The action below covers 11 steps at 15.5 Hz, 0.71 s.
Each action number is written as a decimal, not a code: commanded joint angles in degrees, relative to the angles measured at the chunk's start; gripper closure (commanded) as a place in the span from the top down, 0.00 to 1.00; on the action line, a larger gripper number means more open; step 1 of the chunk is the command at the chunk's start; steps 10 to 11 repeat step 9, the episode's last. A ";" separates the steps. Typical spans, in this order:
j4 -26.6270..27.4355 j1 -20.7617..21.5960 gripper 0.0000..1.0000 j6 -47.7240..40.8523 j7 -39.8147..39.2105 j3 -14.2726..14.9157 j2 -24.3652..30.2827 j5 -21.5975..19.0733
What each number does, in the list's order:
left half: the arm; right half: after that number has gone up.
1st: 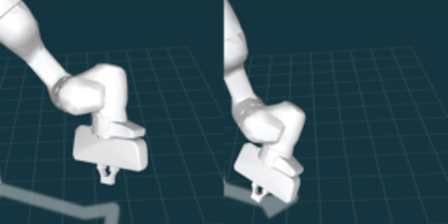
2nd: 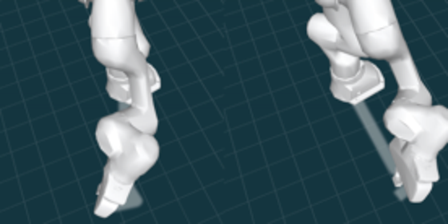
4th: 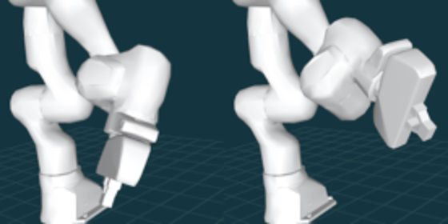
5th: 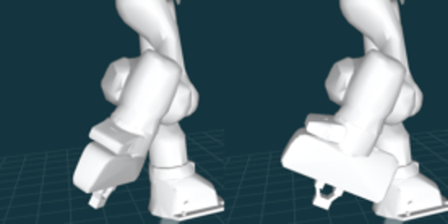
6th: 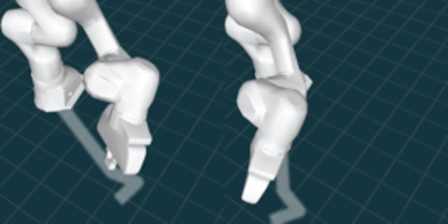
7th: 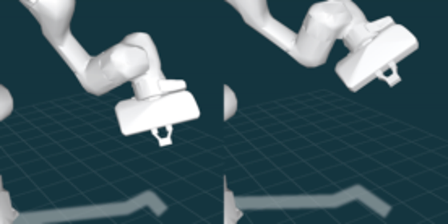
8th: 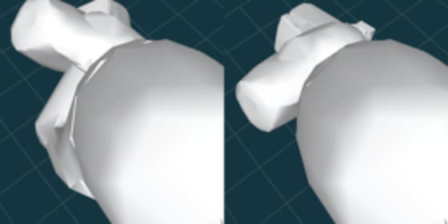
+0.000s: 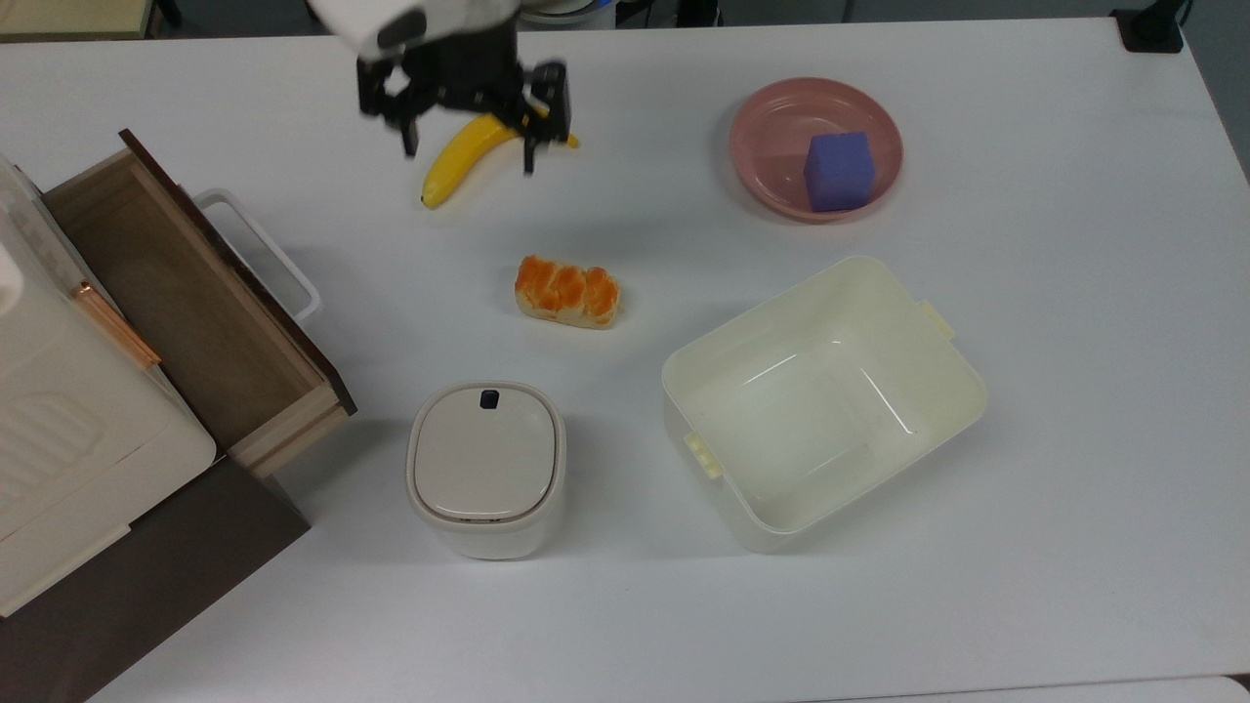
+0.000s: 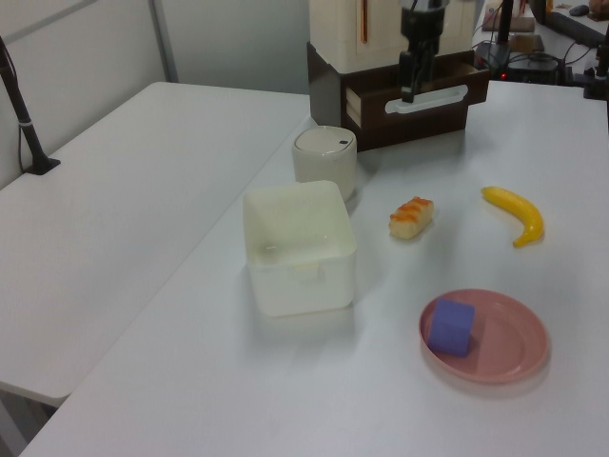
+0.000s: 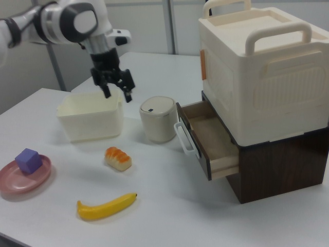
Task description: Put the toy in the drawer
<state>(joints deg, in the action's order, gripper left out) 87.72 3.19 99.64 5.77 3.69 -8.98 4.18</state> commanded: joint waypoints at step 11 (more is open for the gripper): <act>7.38 -1.70 1.00 -5.86 -4.72 0.61 9.77 -2.33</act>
